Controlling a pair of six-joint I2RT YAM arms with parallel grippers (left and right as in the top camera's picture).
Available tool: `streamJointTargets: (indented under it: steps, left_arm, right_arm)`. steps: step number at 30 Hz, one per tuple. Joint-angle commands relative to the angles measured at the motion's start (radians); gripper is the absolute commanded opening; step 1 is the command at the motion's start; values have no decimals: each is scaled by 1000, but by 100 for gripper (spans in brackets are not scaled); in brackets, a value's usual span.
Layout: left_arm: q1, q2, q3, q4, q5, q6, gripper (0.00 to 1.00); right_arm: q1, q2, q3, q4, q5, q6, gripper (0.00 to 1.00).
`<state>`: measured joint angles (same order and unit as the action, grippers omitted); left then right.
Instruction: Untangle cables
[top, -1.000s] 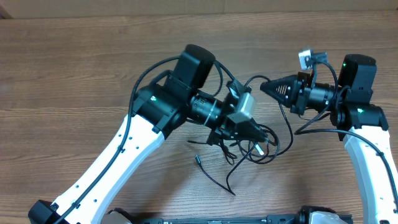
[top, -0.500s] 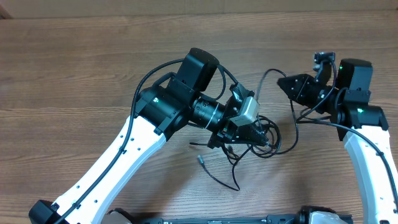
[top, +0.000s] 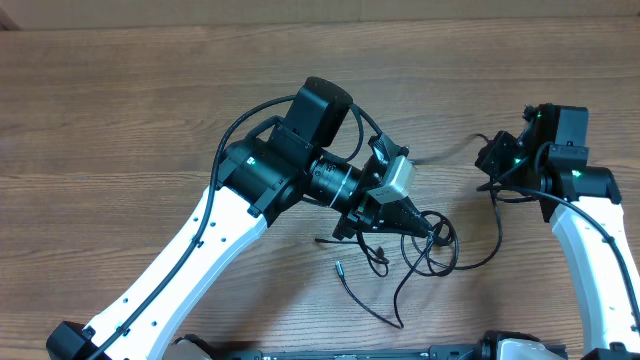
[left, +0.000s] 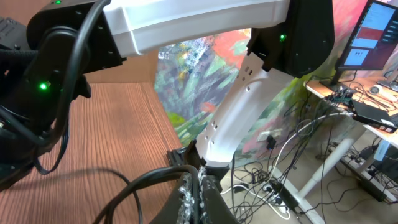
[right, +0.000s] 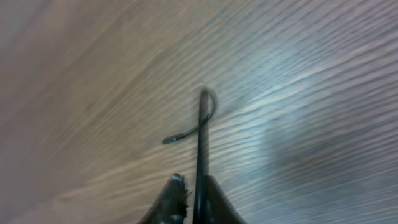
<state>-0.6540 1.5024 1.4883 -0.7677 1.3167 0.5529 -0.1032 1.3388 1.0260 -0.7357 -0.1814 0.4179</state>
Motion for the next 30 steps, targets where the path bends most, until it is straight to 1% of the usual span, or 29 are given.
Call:
streamJointTargets:
  steps: [1,2,3,6,7,8,9,12,14,16,17,18,22,25,27,30]
  left_arm:
    - [23,-18,21,9,37,-35,4]
    - [36,-18,21,11,37,-55,4]
    - [50,-18,21,13,35,-72,4]
    - [99,-18,21,19,-5,-162,4]
    - [114,-18,21,26,-37,-220,4]
    - [132,-18,21,37,-98,-310,4]
    - [143,-18,21,41,-154,-376,4]
    - [160,-18,21,34,-401,-581,4]
    - [160,-18,21,26,-498,-657,4]
    - [158,-18,21,24,-541,-674,4]
    - [156,-18,21,23,-573,-673,4]
    - [156,-18,21,22,-594,-673,4]
    - [156,-18,21,22,-621,-673,4]
    - [156,-18,21,20,-621,-672,4]
    - [156,-18,21,22,-621,-672,4]
    - [156,-18,21,36,-618,-673,4]
  right_arm:
    - [1,2,8,-13,50,5,58]
    - [1,2,8,-19,50,5,91]
    - [1,2,8,-25,50,5,100]
    - [1,2,8,-63,39,4,100]
    - [1,2,8,-79,23,0,100]
    - [1,2,8,-97,-17,-8,100]
    - [1,2,8,-105,-47,-20,100]
    - [1,2,8,-117,-247,-138,100]
    - [1,2,8,-114,-426,-217,100]
    - [2,1,8,-108,-578,-289,100]
    - [2,0,9,-108,-702,-348,100]
    - [2,0,8,-108,-774,-386,100]
    - [2,0,9,-108,-1004,-504,100]
    - [2,0,9,-105,-1056,-528,99]
    - [5,0,9,-105,-1056,-530,95]
    - [19,0,8,-115,-1056,-582,93]
